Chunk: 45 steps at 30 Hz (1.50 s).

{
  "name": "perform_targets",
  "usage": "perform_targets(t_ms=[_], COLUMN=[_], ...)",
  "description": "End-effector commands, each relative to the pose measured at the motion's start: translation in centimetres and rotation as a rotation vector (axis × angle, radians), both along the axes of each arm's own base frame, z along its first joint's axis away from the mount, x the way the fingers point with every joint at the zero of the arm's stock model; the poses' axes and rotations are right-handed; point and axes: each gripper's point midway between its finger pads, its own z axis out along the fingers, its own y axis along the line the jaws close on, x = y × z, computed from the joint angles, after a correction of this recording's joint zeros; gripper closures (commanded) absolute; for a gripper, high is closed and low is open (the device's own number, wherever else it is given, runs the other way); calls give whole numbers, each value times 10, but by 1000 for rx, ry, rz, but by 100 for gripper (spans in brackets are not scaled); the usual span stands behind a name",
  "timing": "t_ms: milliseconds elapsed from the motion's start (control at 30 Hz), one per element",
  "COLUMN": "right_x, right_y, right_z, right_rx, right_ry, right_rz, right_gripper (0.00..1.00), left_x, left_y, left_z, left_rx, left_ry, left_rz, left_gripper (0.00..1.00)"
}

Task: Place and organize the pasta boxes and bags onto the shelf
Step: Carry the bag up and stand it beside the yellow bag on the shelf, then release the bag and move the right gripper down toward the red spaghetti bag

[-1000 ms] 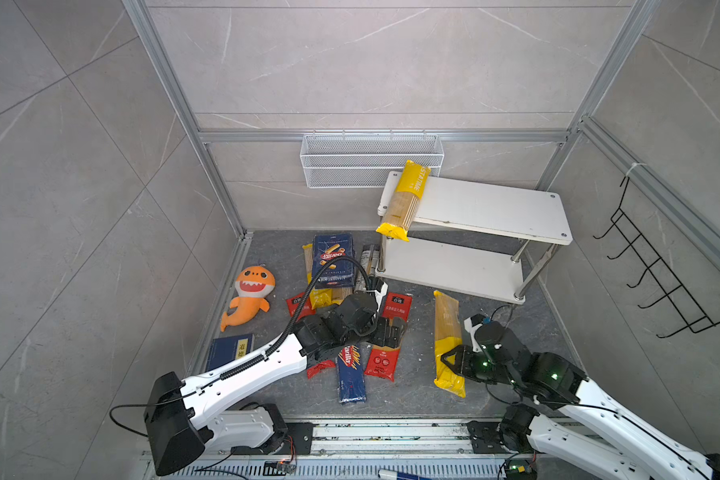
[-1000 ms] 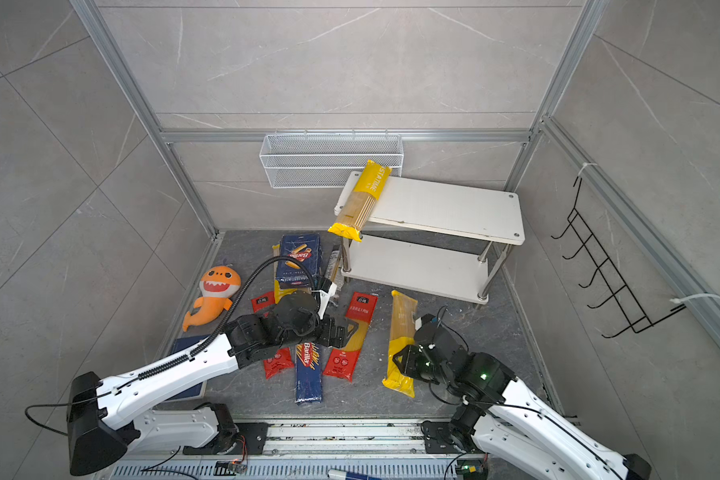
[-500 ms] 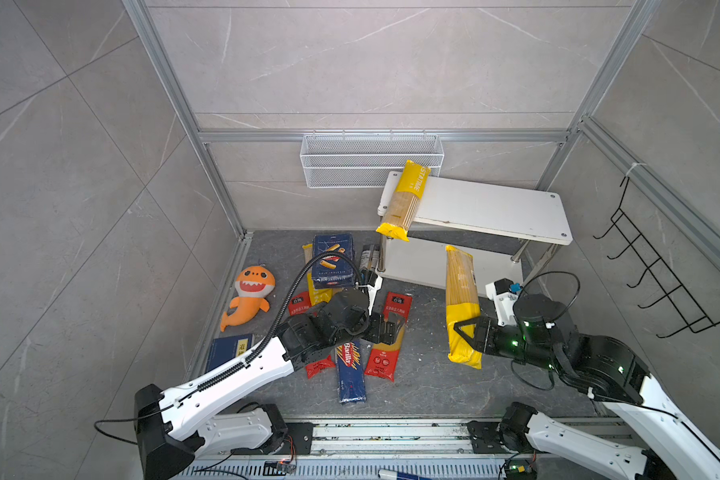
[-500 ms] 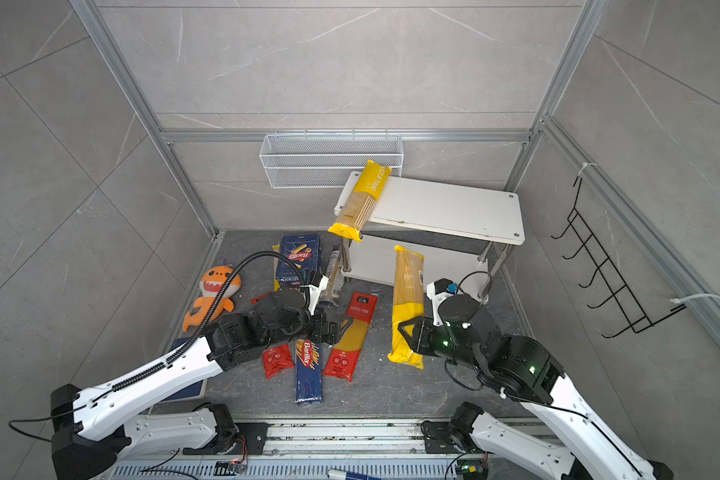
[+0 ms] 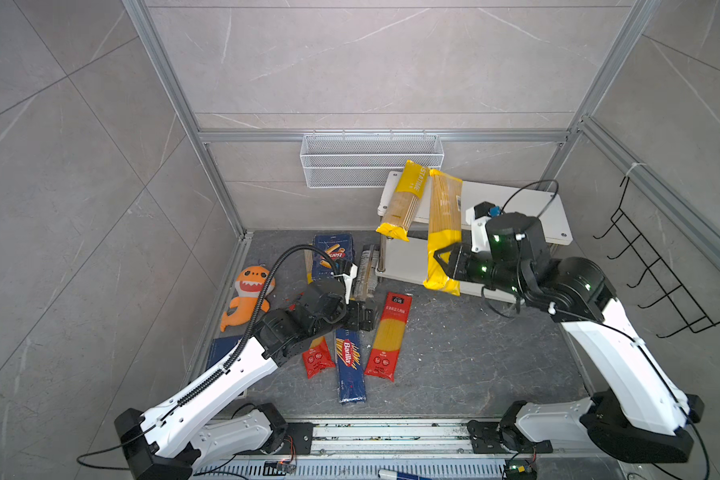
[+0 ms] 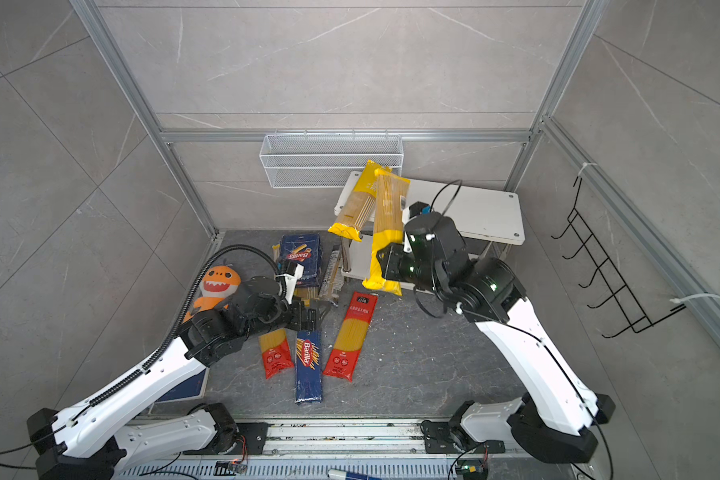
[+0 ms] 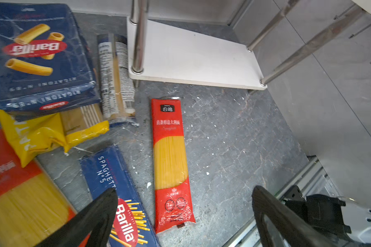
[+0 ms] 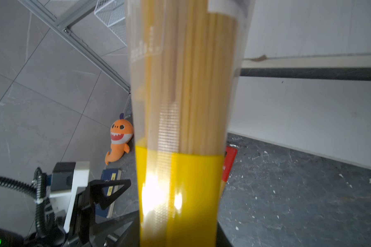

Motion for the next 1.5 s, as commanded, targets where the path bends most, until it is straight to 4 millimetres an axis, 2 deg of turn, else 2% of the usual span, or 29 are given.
perform_targets(t_ms=[0,67,267,467,567,633,700,733,800,833,1000,1233,1333,1467], right_x=[42,68,123,167,179,183,185,186,187,187,186,173,162,137], right_y=[-14,-19,-17,-22,-26,-27,-26,-26,-24,-24,-24,-29,-33,-46], right_z=[42,45,53,27,15,13,11,12,9,8,4,13,24,42], right_rx=[75,94,119,139,154,167,172,173,175,175,170,161,153,131], right_ry=[-120,-117,-138,-74,-60,-64,-59,-60,-53,-52,-36,-52,-76,-121], right_rz=[-57,-73,-60,-110,-131,-138,-139,-138,-133,-132,-134,-130,-123,-132], right_gripper=[95,95,94,93,92,90,83,78,60,55,35,23,21,17], left_x=[-1,2,11,20,22,23,24,25,26,25,26,24,22,19], left_y=[7,11,16,20,24,27,30,31,32,32,36,44,49,59], left_z=[13,12,11,0,-2,-2,-2,-1,-2,-2,-5,-8,-6,-7], left_rx=[-34,-35,-35,-26,-27,-26,-27,-29,-28,-27,-28,-29,-29,-19], left_ry=[-21,-16,-23,-3,0,1,2,2,3,5,12,16,12,14], left_rz=[-20,-11,15,38,51,59,66,68,71,71,83,105,116,141], left_gripper=[0,0,0,0,0,0,0,0,0,0,0,0,0,0])
